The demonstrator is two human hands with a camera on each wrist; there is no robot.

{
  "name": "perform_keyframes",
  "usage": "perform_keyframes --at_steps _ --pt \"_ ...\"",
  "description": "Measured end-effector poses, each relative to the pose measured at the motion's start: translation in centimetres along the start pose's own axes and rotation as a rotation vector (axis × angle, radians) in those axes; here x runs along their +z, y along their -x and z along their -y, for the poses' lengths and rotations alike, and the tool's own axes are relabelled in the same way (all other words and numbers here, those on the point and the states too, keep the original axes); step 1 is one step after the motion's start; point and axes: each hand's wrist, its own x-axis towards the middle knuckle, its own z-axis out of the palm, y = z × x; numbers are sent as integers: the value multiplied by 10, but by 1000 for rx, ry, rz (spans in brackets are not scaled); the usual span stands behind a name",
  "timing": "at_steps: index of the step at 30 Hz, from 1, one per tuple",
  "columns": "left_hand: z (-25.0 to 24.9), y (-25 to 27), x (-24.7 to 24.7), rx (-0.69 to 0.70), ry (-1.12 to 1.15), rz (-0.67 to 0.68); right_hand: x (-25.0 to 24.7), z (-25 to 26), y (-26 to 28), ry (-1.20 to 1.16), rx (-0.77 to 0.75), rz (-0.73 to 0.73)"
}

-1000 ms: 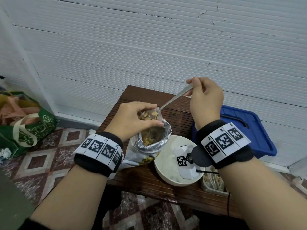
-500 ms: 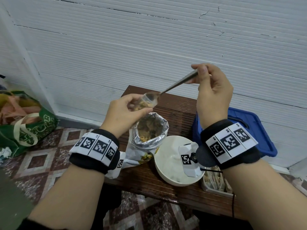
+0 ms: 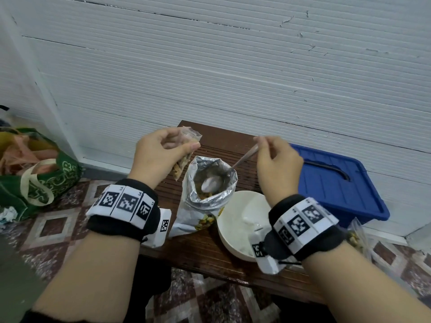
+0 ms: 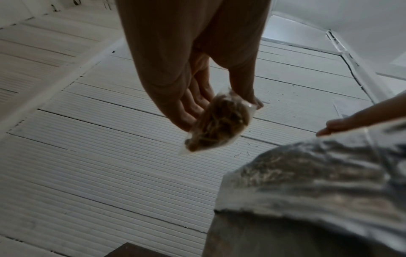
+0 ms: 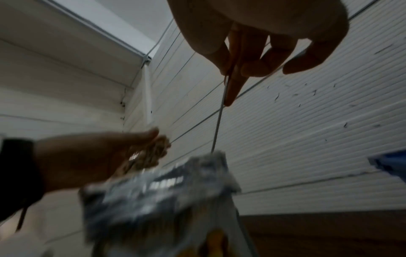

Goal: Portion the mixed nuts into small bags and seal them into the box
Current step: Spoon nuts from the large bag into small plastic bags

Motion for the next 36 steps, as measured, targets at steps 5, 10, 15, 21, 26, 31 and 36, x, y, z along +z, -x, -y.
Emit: perform_keyframes --at_steps 5,10,15,21,26,31,36 --pt "-5 2 3 30 56 -1 22 -17 21 170 -56 177" --pt "-11 7 4 76 105 7 25 -22 21 206 -38 214" --pt "-26 17 11 117 137 39 14 -17 16 81 30 224" --pt "-51 32 42 181 107 137 -26 3 2 -168 101 138" --pt "-57 50 77 204 153 221 -63 6 -1 -270 129 169" --pt "-59 70 107 202 205 307 -98 -8 3 -200 146 221" --pt "-47 85 132 140 237 436 -128 -25 10 -139 138 245"
